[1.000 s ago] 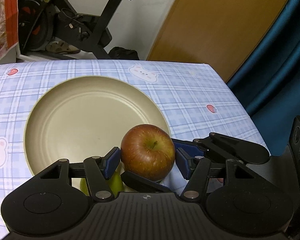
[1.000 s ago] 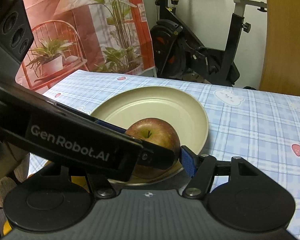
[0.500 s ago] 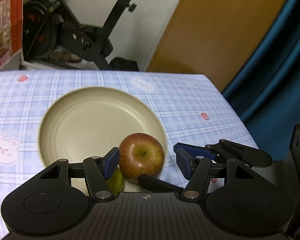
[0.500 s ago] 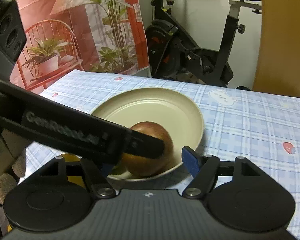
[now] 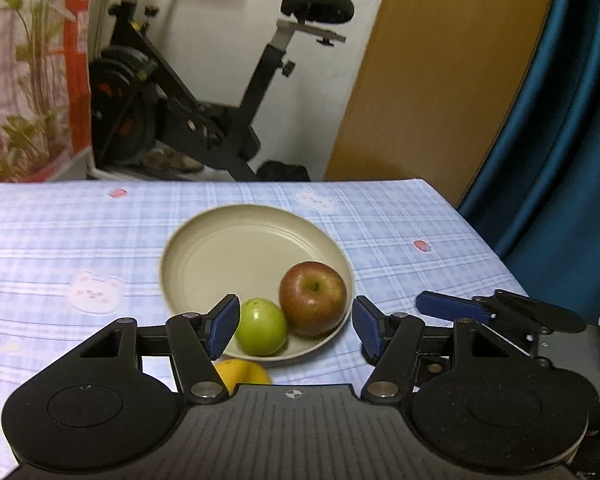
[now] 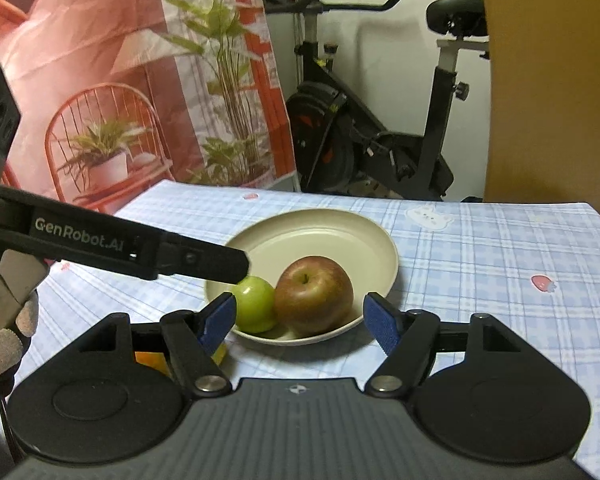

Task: Organize fruits
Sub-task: 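Lift the red apple onto the plate beside the green apple, release, then move the left gripper to the dark purple mangosteen and grasp it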

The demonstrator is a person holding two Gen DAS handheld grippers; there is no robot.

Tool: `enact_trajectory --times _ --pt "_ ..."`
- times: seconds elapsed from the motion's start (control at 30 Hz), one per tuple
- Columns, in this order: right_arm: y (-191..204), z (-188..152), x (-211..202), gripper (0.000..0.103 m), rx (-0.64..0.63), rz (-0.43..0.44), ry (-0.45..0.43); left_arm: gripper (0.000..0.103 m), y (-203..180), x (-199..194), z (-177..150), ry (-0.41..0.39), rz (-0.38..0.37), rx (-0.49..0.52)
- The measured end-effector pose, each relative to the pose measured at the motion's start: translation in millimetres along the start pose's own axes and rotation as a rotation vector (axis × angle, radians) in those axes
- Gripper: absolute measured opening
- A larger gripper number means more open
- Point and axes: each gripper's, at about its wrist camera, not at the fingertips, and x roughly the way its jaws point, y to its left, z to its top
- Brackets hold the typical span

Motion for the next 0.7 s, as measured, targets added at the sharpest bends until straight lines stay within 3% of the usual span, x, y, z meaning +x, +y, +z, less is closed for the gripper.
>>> enact_trajectory --times 0.13,0.27,0.5,0.7 --pt "11.1 -9.0 -18.1 0.073 0.001 -0.018 -0.047 0.065 -5.8 -19.4 -10.0 -0.047 0.062 0.029" --pt "16.9 -18.2 -36.0 0.073 0.025 -0.031 -0.096 0.065 -13.7 -34.8 -20.8 -0.084 0.078 0.059" --pt "23.1 -39.0 -61.0 0.073 0.045 -0.057 -0.143 0.064 -14.5 -50.9 -37.1 -0.105 0.05 0.035" --pt "33.8 -55.6 -69.4 0.073 0.014 -0.044 -0.142 0.064 -16.5 -44.2 -53.1 -0.074 0.02 -0.007"
